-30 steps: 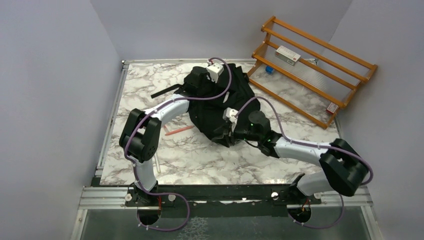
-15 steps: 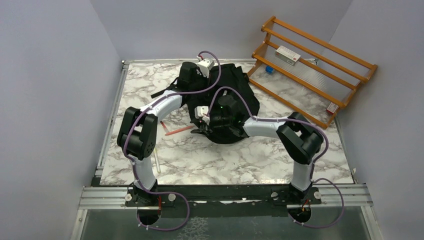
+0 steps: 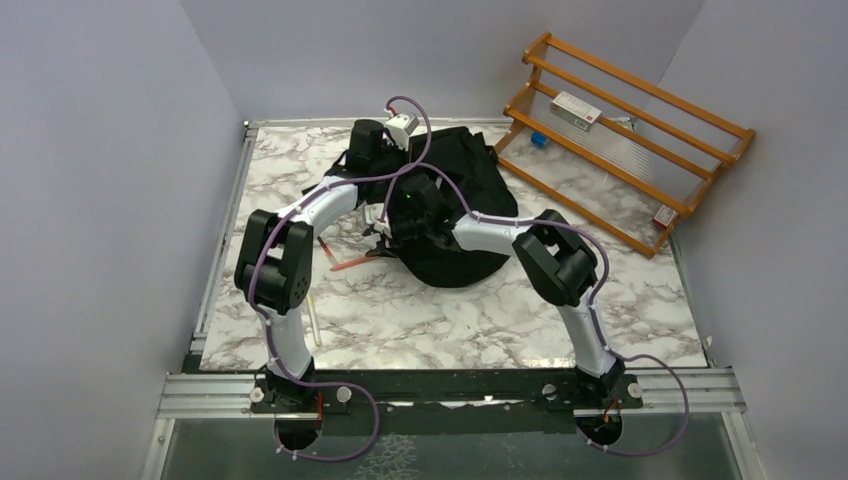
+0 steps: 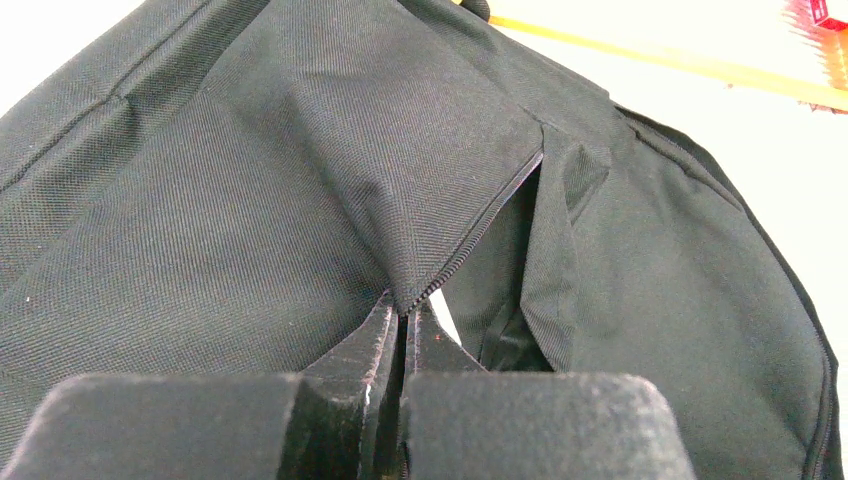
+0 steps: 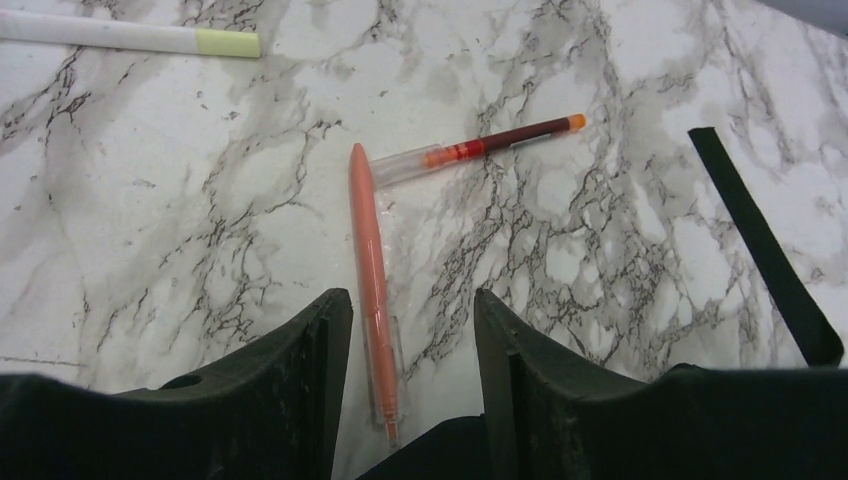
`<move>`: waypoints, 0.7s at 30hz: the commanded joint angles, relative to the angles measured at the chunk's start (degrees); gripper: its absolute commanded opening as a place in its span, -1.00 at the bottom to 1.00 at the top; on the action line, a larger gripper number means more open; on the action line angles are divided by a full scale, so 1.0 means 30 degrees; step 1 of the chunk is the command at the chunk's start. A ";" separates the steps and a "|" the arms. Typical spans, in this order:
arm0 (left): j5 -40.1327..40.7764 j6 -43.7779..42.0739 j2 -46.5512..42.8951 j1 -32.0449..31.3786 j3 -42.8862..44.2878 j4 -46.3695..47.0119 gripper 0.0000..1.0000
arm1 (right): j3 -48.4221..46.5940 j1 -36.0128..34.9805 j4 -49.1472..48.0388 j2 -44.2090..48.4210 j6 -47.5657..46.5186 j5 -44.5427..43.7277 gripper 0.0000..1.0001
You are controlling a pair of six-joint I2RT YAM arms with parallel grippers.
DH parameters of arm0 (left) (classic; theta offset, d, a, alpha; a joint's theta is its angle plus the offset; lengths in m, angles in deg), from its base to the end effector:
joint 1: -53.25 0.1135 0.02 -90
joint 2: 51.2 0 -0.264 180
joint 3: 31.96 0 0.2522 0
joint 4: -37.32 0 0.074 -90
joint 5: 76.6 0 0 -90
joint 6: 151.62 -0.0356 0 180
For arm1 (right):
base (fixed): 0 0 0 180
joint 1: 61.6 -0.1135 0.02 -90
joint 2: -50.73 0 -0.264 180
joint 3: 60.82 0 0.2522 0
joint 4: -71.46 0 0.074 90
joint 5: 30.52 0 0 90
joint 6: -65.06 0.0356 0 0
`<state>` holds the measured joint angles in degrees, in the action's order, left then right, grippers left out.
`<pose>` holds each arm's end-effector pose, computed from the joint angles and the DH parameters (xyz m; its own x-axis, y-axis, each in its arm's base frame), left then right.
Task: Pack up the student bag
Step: Pick up the stationery from the center of the board.
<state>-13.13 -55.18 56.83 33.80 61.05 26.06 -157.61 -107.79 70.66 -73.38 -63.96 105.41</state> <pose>0.4098 -0.1616 0.2523 -0.4906 0.0668 -0.8688 0.6245 0.7223 -0.2971 0.3142 0.3644 0.1722 0.3561 -0.2614 -0.8972 -0.9303 -0.1892 -0.3141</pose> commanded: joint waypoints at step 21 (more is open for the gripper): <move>0.0177 0.0286 0.0655 0.0211 0.1183 0.0286 -1.00 | -0.6706 -0.0894 1.0318 -0.4749 -0.3368 -0.1620 0.06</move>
<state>-13.13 -54.89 58.71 34.57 61.97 24.99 -175.99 -109.08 95.16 -84.44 -72.25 104.17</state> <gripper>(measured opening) 0.014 0.529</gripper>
